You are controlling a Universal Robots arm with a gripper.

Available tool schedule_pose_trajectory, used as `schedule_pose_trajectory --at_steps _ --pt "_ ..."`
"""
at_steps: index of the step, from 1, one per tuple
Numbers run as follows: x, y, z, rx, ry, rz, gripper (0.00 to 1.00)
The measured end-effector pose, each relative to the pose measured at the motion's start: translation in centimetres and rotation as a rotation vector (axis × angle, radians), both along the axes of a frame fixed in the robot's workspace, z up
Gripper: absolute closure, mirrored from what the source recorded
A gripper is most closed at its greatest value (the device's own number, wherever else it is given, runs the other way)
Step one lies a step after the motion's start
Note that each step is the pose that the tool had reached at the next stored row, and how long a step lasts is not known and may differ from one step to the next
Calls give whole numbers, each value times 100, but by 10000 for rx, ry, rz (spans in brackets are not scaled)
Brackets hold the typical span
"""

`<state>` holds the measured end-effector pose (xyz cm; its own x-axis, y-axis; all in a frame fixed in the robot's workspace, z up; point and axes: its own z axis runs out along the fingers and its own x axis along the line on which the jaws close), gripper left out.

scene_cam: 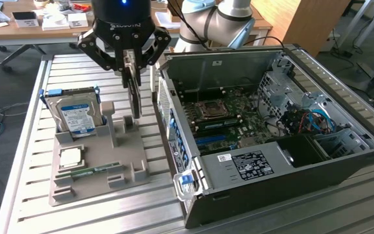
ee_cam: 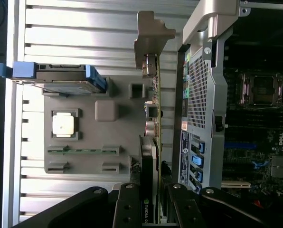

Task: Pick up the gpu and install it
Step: 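Pick up the gpu and move the gpu toward the slot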

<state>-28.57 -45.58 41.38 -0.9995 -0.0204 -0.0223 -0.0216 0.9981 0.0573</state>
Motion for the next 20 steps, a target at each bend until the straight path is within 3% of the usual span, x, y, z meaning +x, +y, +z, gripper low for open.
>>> schedule_pose_trajectory --at_steps 20 --pt "183 0 0 -1 -1 0 73"
